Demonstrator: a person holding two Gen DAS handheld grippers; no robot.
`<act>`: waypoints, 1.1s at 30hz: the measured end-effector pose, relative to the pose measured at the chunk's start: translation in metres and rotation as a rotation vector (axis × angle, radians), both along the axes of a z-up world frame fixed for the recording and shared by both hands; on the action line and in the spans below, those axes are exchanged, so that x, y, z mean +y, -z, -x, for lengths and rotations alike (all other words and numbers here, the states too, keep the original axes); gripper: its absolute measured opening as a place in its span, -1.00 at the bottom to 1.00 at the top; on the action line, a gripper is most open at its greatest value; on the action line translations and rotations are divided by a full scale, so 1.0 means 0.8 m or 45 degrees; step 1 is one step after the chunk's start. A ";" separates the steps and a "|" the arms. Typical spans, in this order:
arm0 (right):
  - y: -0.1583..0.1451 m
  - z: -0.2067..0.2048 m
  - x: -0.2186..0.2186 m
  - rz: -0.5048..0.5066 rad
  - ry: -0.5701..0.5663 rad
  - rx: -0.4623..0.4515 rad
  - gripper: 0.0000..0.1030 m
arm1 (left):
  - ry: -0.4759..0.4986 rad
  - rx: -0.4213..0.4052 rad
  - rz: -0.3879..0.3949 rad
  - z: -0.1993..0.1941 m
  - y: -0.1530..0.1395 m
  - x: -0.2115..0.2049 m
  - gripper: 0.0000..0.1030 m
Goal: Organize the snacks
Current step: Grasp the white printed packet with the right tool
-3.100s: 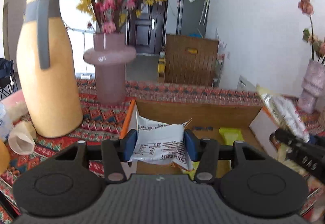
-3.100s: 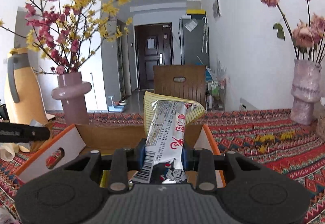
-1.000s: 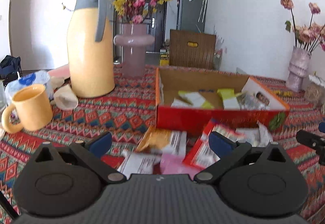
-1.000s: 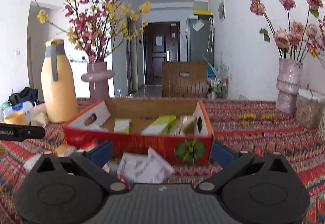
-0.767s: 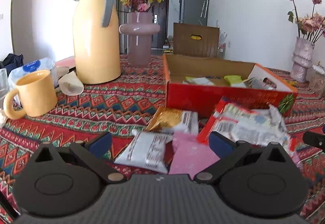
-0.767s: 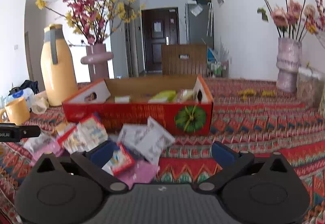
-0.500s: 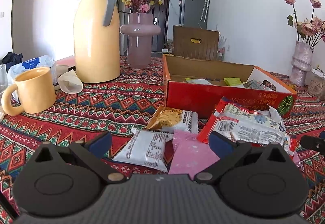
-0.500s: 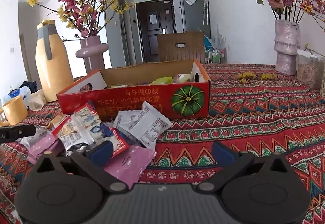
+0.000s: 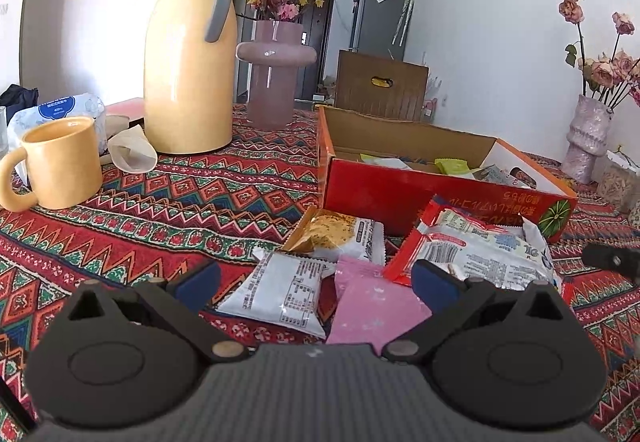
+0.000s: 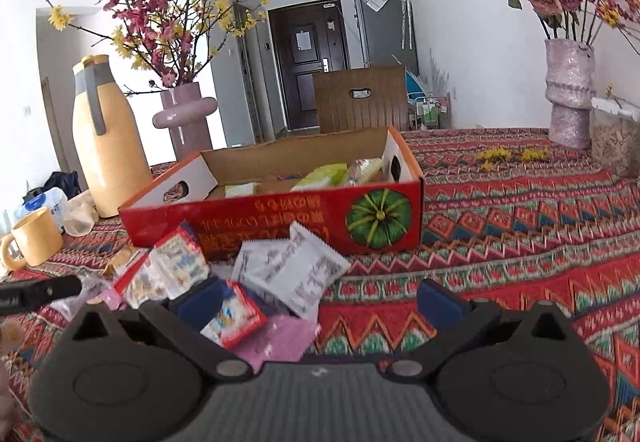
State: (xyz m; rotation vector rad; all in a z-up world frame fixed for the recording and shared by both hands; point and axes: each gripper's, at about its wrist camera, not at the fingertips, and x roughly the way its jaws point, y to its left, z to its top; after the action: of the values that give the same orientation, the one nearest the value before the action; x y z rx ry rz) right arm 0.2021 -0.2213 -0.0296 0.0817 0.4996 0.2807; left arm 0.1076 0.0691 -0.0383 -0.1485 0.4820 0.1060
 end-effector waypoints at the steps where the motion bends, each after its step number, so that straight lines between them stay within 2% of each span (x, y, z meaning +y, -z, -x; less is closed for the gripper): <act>1: -0.003 -0.004 0.004 0.025 0.006 -0.002 1.00 | 0.001 -0.001 0.003 0.000 0.000 0.000 1.00; 5: -0.013 -0.033 0.022 0.153 0.032 0.032 1.00 | 0.005 -0.004 0.012 0.002 0.000 0.001 1.00; 9: -0.010 -0.069 0.028 0.119 0.019 0.154 1.00 | 0.011 -0.005 0.017 0.001 0.000 0.002 1.00; 13: -0.002 -0.092 0.033 0.078 0.027 0.209 0.97 | 0.020 -0.008 0.025 0.002 0.000 0.002 1.00; 16: 0.005 -0.102 0.036 0.045 0.010 0.250 0.72 | 0.024 -0.011 0.027 0.002 0.000 0.002 1.00; 19: 0.015 -0.110 0.035 0.012 -0.003 0.300 0.40 | 0.028 -0.013 0.029 0.003 0.000 0.002 1.00; 21: 0.021 -0.113 0.034 -0.020 -0.017 0.331 -0.01 | 0.029 -0.013 0.030 0.003 0.000 0.002 1.00; 22: 0.023 -0.114 0.032 -0.044 -0.027 0.347 -0.09 | 0.029 -0.013 0.030 0.003 0.000 0.002 1.00; 26: 0.022 -0.111 0.030 -0.067 -0.035 0.333 -0.24 | 0.028 -0.013 0.030 0.003 0.000 0.002 1.00; 33: 0.004 -0.081 0.024 -0.027 -0.007 0.185 -0.26 | 0.029 -0.013 0.029 0.003 0.000 0.002 1.00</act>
State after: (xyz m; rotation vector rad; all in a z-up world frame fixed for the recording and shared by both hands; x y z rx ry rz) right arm 0.2673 -0.2023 -0.0332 0.1217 0.6414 0.2869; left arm 0.1053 0.0703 -0.0384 -0.1661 0.4747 0.0777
